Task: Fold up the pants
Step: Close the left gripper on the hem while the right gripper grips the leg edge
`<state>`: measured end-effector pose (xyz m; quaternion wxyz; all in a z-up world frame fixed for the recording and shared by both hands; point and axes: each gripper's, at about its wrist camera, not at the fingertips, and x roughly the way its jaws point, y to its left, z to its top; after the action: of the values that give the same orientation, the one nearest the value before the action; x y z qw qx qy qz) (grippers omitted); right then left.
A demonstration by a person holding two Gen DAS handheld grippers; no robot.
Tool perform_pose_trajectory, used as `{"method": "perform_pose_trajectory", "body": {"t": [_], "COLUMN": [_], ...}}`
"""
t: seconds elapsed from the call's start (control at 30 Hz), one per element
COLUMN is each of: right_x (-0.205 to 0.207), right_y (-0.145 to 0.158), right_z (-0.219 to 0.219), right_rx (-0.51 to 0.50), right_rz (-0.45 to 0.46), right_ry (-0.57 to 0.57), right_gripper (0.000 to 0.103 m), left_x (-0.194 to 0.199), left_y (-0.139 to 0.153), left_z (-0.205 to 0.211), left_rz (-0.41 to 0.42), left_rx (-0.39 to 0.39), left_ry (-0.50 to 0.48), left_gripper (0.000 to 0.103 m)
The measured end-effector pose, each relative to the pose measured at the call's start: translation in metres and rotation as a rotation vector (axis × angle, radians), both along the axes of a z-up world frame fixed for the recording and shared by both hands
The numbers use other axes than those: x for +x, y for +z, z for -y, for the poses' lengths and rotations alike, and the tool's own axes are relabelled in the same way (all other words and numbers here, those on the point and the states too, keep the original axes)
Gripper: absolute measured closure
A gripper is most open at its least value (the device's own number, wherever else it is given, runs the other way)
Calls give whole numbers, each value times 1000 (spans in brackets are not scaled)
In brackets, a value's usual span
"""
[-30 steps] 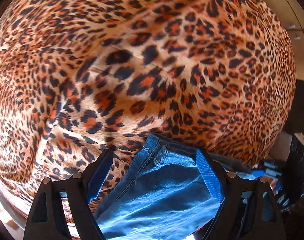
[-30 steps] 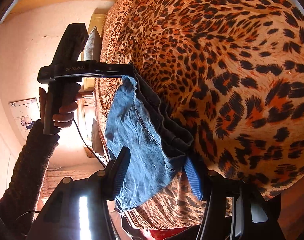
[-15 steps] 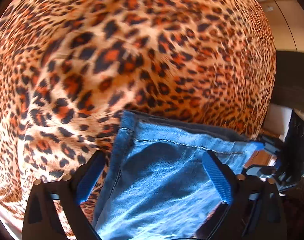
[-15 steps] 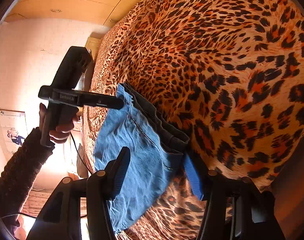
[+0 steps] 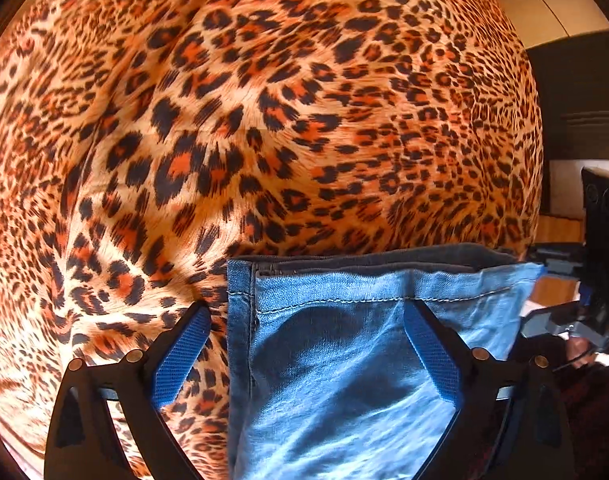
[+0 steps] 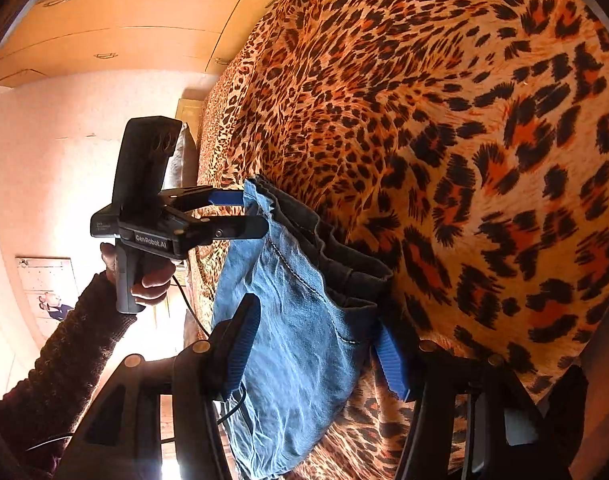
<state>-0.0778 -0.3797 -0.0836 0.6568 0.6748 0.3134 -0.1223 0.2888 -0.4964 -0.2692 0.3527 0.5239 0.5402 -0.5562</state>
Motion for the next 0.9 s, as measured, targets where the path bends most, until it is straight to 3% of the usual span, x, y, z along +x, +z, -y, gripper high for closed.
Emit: {"method": "perform_pose_trajectory", "body": {"t": [0.07, 0.1, 0.13, 0.17, 0.37, 0.5, 0.63, 0.67, 0.73, 0.9], "right_x": [1, 0, 1, 0, -7, -8, -9, -8, -5, 4], "right_y": [2, 4, 4, 1, -4, -4, -9, -9, -7, 10], "right_z": [0, -1, -1, -2, -7, -7, -6, -6, -6, -8], "right_rx": [-17, -21, -18, 3, 50, 47, 60, 48, 30, -35], "right_rz": [0, 2, 5, 9, 4, -14, -8, -19, -46, -65], "right_ry": [31, 41, 42, 37, 12, 17, -22, -17, -5, 44], "right_gripper": [52, 56, 71, 79, 76, 76, 82, 86, 92, 93], "left_x": [1, -1, 1, 4, 9, 11, 0, 0, -3, 3], "left_y": [6, 10, 14, 16, 20, 19, 15, 15, 17, 44], "left_z": [-6, -12, -15, -18, -24, -22, -20, -20, -23, -40], "left_rz": [27, 27, 9, -17, -17, -1, 30, 33, 37, 31], "left_rx": [-60, -86, -90, -80, -76, -66, -73, -79, -85, -151], "left_ry": [7, 11, 25, 44, 80, 35, 31, 55, 92, 128], "left_gripper": [26, 45, 68, 72, 74, 51, 48, 52, 78, 86]}}
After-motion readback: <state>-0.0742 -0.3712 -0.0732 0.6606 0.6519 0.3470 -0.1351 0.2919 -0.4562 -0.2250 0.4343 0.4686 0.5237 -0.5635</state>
